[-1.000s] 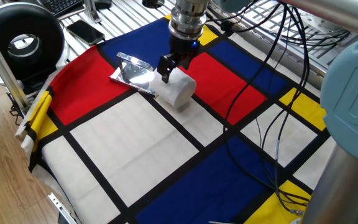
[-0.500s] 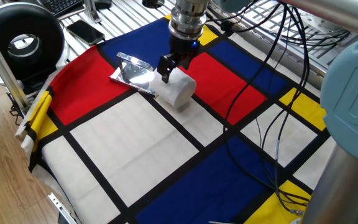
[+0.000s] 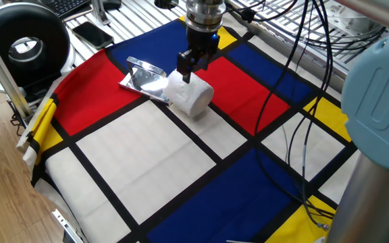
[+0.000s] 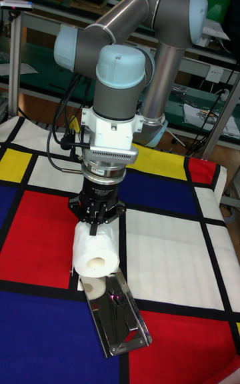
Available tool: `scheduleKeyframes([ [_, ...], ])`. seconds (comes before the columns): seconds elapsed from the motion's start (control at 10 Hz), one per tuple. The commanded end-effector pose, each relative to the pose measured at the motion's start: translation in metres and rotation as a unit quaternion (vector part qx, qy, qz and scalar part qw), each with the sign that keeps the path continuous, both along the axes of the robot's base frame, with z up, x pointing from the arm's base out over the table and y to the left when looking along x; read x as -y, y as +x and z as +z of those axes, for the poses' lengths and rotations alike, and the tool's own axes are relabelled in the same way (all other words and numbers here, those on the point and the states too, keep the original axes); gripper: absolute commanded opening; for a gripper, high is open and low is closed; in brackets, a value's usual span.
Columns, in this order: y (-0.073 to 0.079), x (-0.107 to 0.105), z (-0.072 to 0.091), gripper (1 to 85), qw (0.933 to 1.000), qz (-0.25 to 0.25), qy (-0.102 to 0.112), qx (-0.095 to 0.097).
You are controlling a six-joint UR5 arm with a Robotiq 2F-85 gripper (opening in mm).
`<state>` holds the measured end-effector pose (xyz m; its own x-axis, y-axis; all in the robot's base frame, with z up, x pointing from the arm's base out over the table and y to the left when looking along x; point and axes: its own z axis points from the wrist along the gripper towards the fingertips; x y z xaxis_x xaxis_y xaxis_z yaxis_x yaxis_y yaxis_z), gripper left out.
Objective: Take the roll of paper down from the shelf
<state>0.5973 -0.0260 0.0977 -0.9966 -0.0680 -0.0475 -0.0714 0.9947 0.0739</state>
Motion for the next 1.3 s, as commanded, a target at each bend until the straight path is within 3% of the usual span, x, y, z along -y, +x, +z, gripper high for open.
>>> scheduleKeyframes([
  [0.0, 0.001, -0.004, 0.002, 1.3, 0.9999, -0.004, 0.01, 0.002],
  [0.5, -0.01, -0.001, 0.001, 1.3, 0.9998, -0.003, 0.005, -0.02],
  [1.2, -0.014, -0.01, 0.024, 1.3, 0.9994, -0.006, 0.009, -0.034],
])
